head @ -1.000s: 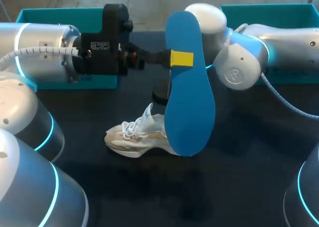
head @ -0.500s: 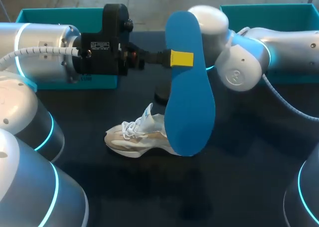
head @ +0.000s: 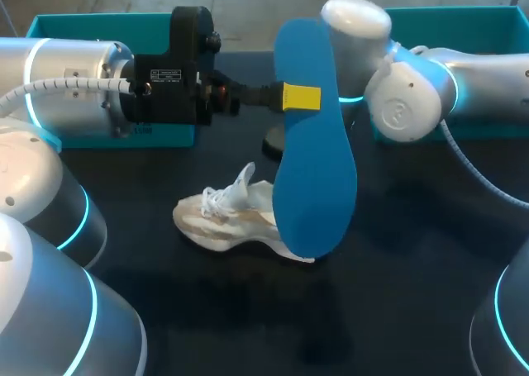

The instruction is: Take the shoe out of the shoebox, open the shoe tongue, remove and reinsert the insole, then place the shoe into the shoebox

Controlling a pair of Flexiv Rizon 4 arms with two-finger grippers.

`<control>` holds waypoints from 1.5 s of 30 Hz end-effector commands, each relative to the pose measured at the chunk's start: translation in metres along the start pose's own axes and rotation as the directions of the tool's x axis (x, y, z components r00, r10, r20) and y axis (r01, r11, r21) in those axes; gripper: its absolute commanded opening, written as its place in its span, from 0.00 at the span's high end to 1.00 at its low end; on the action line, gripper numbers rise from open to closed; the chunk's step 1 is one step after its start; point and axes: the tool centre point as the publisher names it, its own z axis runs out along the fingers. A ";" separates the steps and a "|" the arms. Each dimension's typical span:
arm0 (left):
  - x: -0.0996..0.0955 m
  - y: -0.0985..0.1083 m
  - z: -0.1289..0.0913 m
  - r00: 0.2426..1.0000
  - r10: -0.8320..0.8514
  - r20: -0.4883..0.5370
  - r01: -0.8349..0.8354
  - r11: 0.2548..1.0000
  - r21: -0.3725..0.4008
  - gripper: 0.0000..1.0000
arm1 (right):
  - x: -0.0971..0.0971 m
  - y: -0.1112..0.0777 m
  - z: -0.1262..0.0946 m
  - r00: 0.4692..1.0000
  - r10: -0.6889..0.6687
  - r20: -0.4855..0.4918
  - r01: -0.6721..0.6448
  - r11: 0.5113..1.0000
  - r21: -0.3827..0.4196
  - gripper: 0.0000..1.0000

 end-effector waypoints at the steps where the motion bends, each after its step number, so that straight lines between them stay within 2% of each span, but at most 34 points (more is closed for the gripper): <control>1: 0.000 0.002 0.000 1.000 0.000 -0.001 0.000 1.000 0.002 1.00 | 0.006 -0.009 -0.010 0.986 0.167 -0.008 -0.168 0.983 -0.078 1.00; 3: 0.000 0.002 0.000 1.000 0.000 -0.001 0.000 1.000 0.002 1.00 | 0.009 -0.010 -0.010 0.971 0.238 -0.022 -0.239 0.963 -0.128 1.00; 5: 0.000 0.002 0.000 1.000 0.000 -0.001 0.000 1.000 0.002 1.00 | 0.013 -0.001 -0.009 0.976 0.214 -0.034 -0.216 0.964 -0.151 1.00; 19: 0.000 0.002 0.000 1.000 0.000 -0.001 0.000 1.000 0.002 1.00 | 0.013 -0.001 -0.009 0.976 0.214 -0.034 -0.216 0.964 -0.151 1.00; 20: 0.000 0.002 0.000 1.000 0.000 -0.001 0.000 1.000 0.002 1.00 | 0.014 -0.002 -0.009 0.970 0.244 -0.021 -0.244 0.957 -0.157 1.00; 21: 0.000 0.002 0.000 1.000 0.000 -0.001 0.000 1.000 0.002 1.00 | 0.012 -0.003 -0.011 0.936 0.351 0.031 -0.341 0.924 -0.171 1.00; 22: 0.000 0.002 0.000 1.000 0.000 -0.001 0.000 1.000 0.002 1.00 | 0.011 -0.004 -0.014 0.883 0.469 0.016 -0.455 0.865 -0.212 1.00; 23: 0.000 0.002 0.000 1.000 0.000 -0.001 0.000 1.000 0.002 1.00 | 0.012 -0.004 -0.015 0.851 0.519 0.076 -0.500 0.847 -0.182 1.00; 24: 0.000 0.002 0.000 1.000 0.000 -0.001 0.000 1.000 0.002 1.00 | 0.012 -0.005 -0.014 0.788 0.609 0.090 -0.588 0.788 -0.182 1.00; 25: 0.000 0.002 0.000 1.000 0.000 -0.001 0.000 1.000 0.002 1.00 | 0.014 -0.006 -0.014 0.777 0.622 0.097 -0.602 0.779 -0.176 1.00; 26: 0.000 0.002 0.000 1.000 0.000 -0.001 0.000 1.000 0.002 1.00 | 0.016 -0.007 -0.014 0.712 0.691 0.125 -0.669 0.721 -0.178 1.00; 27: 0.000 0.002 0.000 1.000 0.000 -0.001 0.000 1.000 0.002 1.00 | 0.017 -0.008 -0.014 0.672 0.732 0.114 -0.707 0.679 -0.199 1.00; 29: 0.000 0.002 0.000 1.000 0.000 -0.001 0.000 1.000 0.002 1.00 | 0.017 -0.012 -0.016 0.528 0.840 0.127 -0.809 0.543 -0.224 1.00; 31: 0.000 0.002 0.000 1.000 0.000 -0.001 0.000 1.000 0.002 1.00 | 0.019 -0.015 -0.018 0.410 0.909 0.073 -0.862 0.412 -0.296 1.00; 32: 0.000 0.002 0.000 1.000 0.000 -0.001 0.000 1.000 0.002 1.00 | 0.019 -0.011 -0.022 0.441 0.895 0.067 -0.827 0.435 -0.357 1.00; 45: 0.000 0.002 0.000 1.000 0.000 -0.001 0.000 1.000 0.002 1.00 | 0.019 -0.011 -0.022 0.441 0.895 0.067 -0.827 0.435 -0.357 1.00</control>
